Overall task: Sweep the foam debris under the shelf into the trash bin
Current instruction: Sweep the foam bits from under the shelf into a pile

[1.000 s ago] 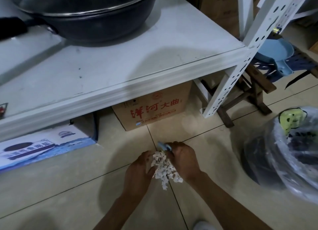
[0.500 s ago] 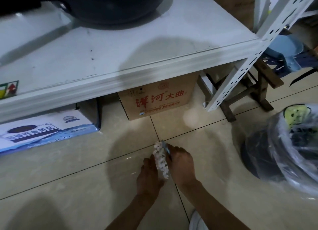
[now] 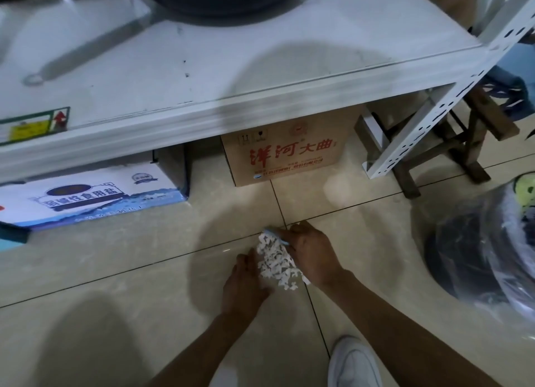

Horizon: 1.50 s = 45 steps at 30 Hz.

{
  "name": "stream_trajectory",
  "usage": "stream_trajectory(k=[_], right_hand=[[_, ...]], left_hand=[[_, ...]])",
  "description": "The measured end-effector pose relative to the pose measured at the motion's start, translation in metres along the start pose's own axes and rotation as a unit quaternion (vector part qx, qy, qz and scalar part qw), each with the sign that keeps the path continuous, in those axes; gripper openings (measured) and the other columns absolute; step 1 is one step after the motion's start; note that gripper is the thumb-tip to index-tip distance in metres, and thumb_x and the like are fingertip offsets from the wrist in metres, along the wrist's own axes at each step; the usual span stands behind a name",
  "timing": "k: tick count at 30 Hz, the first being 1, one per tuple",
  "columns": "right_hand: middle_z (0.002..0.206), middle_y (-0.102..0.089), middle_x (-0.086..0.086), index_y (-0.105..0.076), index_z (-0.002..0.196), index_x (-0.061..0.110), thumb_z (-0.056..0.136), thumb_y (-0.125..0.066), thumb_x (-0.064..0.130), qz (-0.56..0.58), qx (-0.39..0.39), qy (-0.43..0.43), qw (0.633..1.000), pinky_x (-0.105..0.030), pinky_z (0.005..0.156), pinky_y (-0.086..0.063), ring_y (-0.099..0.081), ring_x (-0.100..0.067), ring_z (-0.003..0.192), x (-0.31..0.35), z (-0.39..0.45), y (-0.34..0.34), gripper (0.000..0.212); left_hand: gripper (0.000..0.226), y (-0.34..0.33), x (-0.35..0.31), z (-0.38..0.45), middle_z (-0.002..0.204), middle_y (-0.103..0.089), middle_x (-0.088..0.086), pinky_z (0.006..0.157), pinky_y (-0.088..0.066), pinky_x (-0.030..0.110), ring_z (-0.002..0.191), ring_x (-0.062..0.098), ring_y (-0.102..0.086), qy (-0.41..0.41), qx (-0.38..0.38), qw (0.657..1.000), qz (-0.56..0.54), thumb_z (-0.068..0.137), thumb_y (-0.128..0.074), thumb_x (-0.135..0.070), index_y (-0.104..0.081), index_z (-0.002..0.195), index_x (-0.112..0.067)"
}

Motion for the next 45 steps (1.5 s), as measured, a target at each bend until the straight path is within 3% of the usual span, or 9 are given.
stream_trajectory(k=[3,10,17,23,27,33,36,41,45], right_hand=[[0.061,-0.065,0.003,-0.074,0.104,0.026,0.062,-0.080,0.013,0.008,-0.006,0.005,1.000,-0.020,0.046,-0.045,-0.060,-0.017,0.058,0.004,-0.013,0.003,0.044],[0.065,-0.066,-0.003,-0.072,0.094,0.012,0.072,-0.074,0.008,0.001,-0.069,-0.218,0.973,-0.018,0.042,-0.039,-0.059,-0.016,0.043,-0.023,-0.050,0.021,0.023],[0.107,-0.068,-0.011,-0.061,0.121,0.015,0.082,-0.062,0.021,0.084,0.015,-0.204,0.975,-0.037,0.064,-0.059,-0.072,-0.029,0.071,0.022,-0.052,-0.016,0.040],[0.098,-0.072,-0.007,-0.066,0.114,0.014,0.080,-0.063,0.010,0.168,-0.060,-0.214,0.960,-0.031,0.068,-0.059,-0.072,-0.024,0.076,0.014,-0.036,0.000,0.035],[0.078,-0.072,-0.006,-0.068,0.107,0.022,0.082,-0.060,0.002,0.295,-0.115,-0.333,0.888,-0.031,0.052,-0.052,-0.061,-0.017,0.056,-0.022,-0.046,0.020,0.033],[0.087,-0.068,-0.006,-0.063,0.110,0.014,0.090,-0.059,0.001,0.556,-0.144,-0.425,0.700,-0.027,0.056,-0.054,-0.065,-0.019,0.074,-0.054,-0.049,0.029,0.025],[0.087,-0.069,-0.007,-0.066,0.100,0.019,0.089,-0.061,0.007,0.578,-0.106,-0.433,0.684,-0.030,0.062,-0.048,-0.062,-0.023,0.076,-0.059,-0.048,0.021,0.017],[0.081,-0.065,-0.003,-0.068,0.107,0.017,0.086,-0.067,0.016,0.597,-0.053,-0.415,0.685,-0.027,0.058,-0.039,-0.054,-0.014,0.067,-0.055,-0.048,0.010,0.022],[0.082,-0.063,-0.005,-0.070,0.107,0.014,0.089,-0.065,0.016,0.609,-0.042,-0.442,0.658,-0.025,0.056,-0.036,-0.047,-0.013,0.063,-0.057,-0.050,0.005,0.019]], left_hand=[[0.103,-0.003,0.000,-0.006,0.145,-0.027,0.006,0.097,-0.050,0.035,0.126,0.022,-0.045,0.008,0.002,1.000,-0.011,0.076,-0.072,-0.045,-0.009,0.151,-0.016],[0.108,-0.009,-0.021,-0.026,0.148,-0.022,0.008,0.093,-0.050,0.034,0.124,0.023,-0.050,0.015,0.025,1.000,0.007,0.080,-0.070,-0.045,0.003,0.152,-0.014],[0.087,-0.018,-0.040,-0.020,0.147,-0.033,0.009,0.087,-0.052,0.037,0.116,0.025,-0.057,0.046,0.009,0.999,0.003,0.087,-0.057,-0.041,-0.006,0.152,-0.012],[0.099,-0.004,-0.026,0.000,0.152,-0.025,0.010,0.087,-0.051,0.036,0.121,0.025,-0.054,0.021,-0.003,1.000,-0.015,0.083,-0.065,-0.044,-0.002,0.153,-0.011],[0.087,0.008,-0.012,0.004,0.148,-0.027,0.006,0.087,-0.051,0.037,0.119,0.027,-0.055,-0.004,-0.028,0.999,-0.046,0.083,-0.067,-0.033,-0.014,0.151,-0.018],[0.031,0.036,-0.010,0.017,0.119,-0.061,0.007,0.082,-0.050,0.029,0.095,0.022,-0.065,-0.050,-0.159,0.968,-0.190,0.090,-0.060,-0.014,-0.062,0.121,-0.016],[0.021,0.042,-0.017,0.033,0.108,-0.070,0.005,0.085,-0.052,0.031,0.094,0.019,-0.066,-0.022,-0.126,0.948,-0.291,0.095,-0.056,-0.020,-0.069,0.111,-0.015],[0.026,0.045,-0.039,0.046,0.083,-0.069,0.007,0.069,-0.056,0.031,0.075,0.021,-0.066,0.069,0.061,0.842,-0.531,0.098,-0.051,-0.031,-0.068,0.093,-0.011],[0.010,0.046,-0.044,0.049,0.069,-0.061,0.006,0.048,-0.049,0.012,0.059,0.012,-0.058,0.051,0.056,0.871,-0.486,0.093,-0.058,-0.006,-0.067,0.092,-0.004]])
Point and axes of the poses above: each hand's wrist, its own z-axis towards the middle knuckle, its own y-axis out of the back of the hand, x = y × z, the point moved 4 cm from there along z, towards the middle knuckle
